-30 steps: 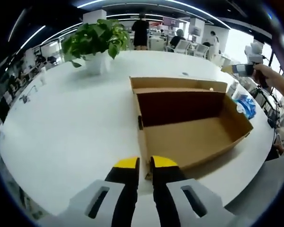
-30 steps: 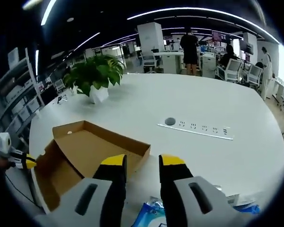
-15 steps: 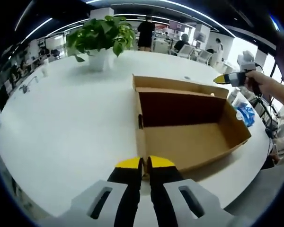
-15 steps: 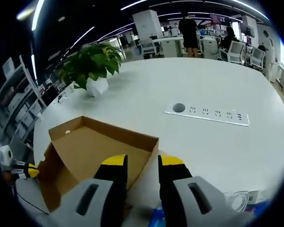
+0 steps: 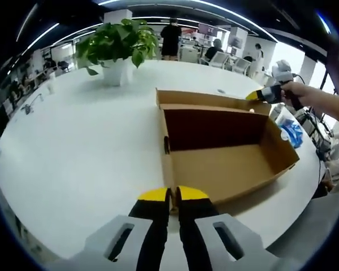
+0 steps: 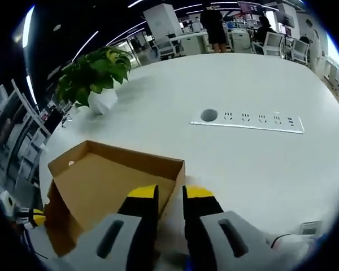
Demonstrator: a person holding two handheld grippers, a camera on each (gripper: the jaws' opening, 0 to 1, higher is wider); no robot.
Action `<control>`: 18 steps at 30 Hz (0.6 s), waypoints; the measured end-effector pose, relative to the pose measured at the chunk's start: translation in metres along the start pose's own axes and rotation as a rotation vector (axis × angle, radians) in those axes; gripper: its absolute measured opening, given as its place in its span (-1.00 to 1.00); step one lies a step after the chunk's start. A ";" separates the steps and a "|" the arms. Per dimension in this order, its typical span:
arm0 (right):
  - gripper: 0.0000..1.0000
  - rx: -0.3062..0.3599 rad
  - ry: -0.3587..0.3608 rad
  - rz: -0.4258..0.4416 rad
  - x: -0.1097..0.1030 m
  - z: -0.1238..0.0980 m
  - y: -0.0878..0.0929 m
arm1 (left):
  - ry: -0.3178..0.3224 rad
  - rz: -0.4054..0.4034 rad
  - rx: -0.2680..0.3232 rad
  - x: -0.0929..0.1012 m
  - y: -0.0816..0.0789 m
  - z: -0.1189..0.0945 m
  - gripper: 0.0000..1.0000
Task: Operate the shoe box by opening the lid, removing the specified soft item, and placing it in the target area until the item is outside and the box remains undamaged.
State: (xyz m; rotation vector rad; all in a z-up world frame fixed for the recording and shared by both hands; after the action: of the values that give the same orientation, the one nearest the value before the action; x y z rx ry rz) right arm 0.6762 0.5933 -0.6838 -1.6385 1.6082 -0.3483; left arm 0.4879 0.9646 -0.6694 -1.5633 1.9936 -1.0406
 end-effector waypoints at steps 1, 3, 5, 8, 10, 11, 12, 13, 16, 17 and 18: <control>-0.84 -0.016 -0.004 0.053 -0.001 0.001 0.003 | 0.000 -0.001 0.000 0.000 0.000 0.000 -0.96; -0.88 -0.020 -0.009 0.084 -0.002 0.002 0.003 | -0.001 -0.002 -0.002 0.000 0.000 0.000 -0.96; -0.91 -0.024 -0.006 0.042 -0.001 0.001 0.003 | -0.001 0.000 -0.001 0.000 0.000 0.000 -0.96; -0.98 -0.015 -0.006 0.069 -0.003 -0.004 0.001 | 0.007 -0.029 0.010 -0.001 0.001 0.000 -0.97; -0.99 -0.007 -0.010 0.085 -0.003 -0.007 -0.002 | 0.009 -0.030 0.010 -0.001 0.001 0.000 -0.97; -1.00 -0.004 -0.011 0.096 -0.003 -0.009 -0.003 | 0.009 -0.028 0.009 -0.001 0.001 0.000 -0.97; -1.00 -0.002 -0.014 0.097 -0.004 -0.010 -0.004 | 0.010 -0.027 0.009 -0.001 0.001 0.000 -0.97; -1.00 0.001 -0.017 0.099 -0.005 -0.011 -0.005 | 0.011 -0.025 0.007 -0.001 0.000 0.000 -0.97; -1.00 0.007 -0.022 0.097 -0.006 -0.013 -0.007 | 0.012 -0.021 0.003 -0.001 0.000 0.000 -0.97; -1.00 0.011 -0.023 0.096 -0.007 -0.014 -0.008 | 0.011 -0.016 0.002 -0.001 0.000 0.000 -0.97; -1.00 0.014 -0.024 0.091 -0.008 -0.015 -0.008 | 0.011 -0.012 0.000 -0.001 0.000 0.000 -0.97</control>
State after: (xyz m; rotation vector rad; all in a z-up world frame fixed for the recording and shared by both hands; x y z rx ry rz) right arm 0.6705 0.5942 -0.6661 -1.5472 1.6529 -0.2913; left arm 0.4883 0.9650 -0.6698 -1.5747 1.9936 -1.0568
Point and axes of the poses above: the point that each gripper's makers call its tool centre point, and the gripper's own axes: z roughly forward along the fingers, x roughly to its right, y roughly out of its underside, the point moved 7 cm from there along -z, roughly backward along the fingers, and after that the axes turned 5 degrees about x, right-handed, at the moved point
